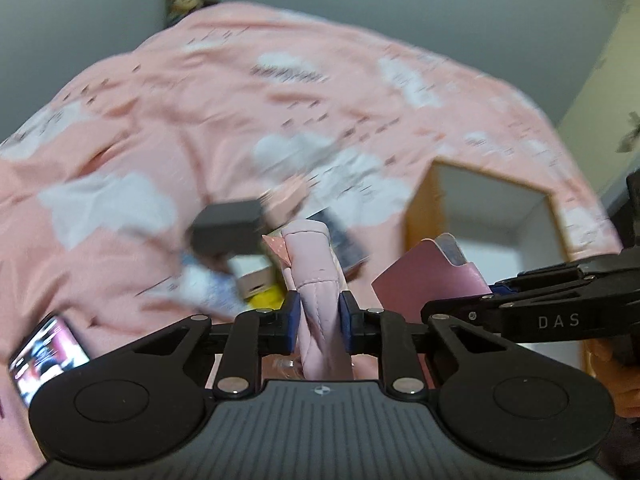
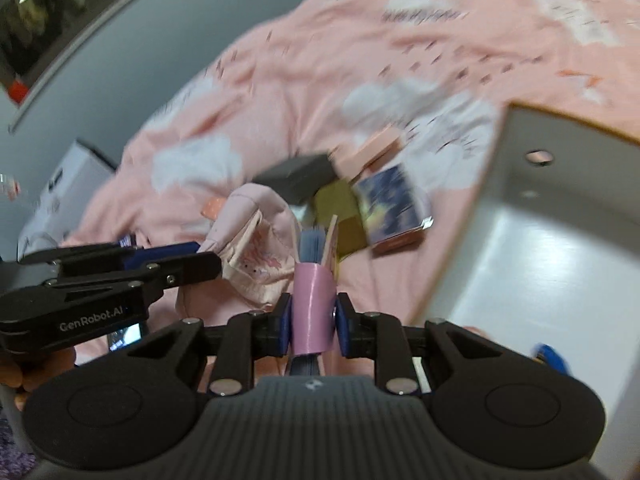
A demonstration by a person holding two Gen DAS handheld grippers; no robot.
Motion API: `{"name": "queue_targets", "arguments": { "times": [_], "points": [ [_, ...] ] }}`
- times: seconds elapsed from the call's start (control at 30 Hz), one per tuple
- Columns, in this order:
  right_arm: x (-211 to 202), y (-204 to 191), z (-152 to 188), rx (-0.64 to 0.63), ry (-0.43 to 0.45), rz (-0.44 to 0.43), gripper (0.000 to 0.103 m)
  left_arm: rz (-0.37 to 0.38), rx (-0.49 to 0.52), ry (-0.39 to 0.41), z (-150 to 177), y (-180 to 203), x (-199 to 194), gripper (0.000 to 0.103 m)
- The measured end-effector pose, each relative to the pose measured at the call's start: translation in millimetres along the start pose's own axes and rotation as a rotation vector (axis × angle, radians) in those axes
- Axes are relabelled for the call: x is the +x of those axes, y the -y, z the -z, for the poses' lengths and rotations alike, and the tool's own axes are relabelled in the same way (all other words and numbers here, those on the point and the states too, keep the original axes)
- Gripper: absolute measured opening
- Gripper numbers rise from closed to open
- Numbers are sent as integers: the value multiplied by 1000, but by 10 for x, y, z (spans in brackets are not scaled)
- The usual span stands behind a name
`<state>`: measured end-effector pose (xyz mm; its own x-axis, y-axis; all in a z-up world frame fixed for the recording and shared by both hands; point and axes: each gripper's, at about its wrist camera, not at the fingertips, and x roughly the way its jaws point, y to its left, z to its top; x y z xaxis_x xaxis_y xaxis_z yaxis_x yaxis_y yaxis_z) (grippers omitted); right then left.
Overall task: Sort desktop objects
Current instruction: 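Carry the pink pouch into the white box with both grippers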
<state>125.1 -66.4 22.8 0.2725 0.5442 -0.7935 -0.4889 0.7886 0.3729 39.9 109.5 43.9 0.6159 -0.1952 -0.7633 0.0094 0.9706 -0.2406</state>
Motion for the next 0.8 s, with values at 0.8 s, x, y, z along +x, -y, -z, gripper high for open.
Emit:
{"name": "queue_targets", "arguments": {
  "times": [0.8],
  "points": [
    [-962,1036,976,362,127,422,24,413,275,-85,407,1572,759,22]
  ]
}}
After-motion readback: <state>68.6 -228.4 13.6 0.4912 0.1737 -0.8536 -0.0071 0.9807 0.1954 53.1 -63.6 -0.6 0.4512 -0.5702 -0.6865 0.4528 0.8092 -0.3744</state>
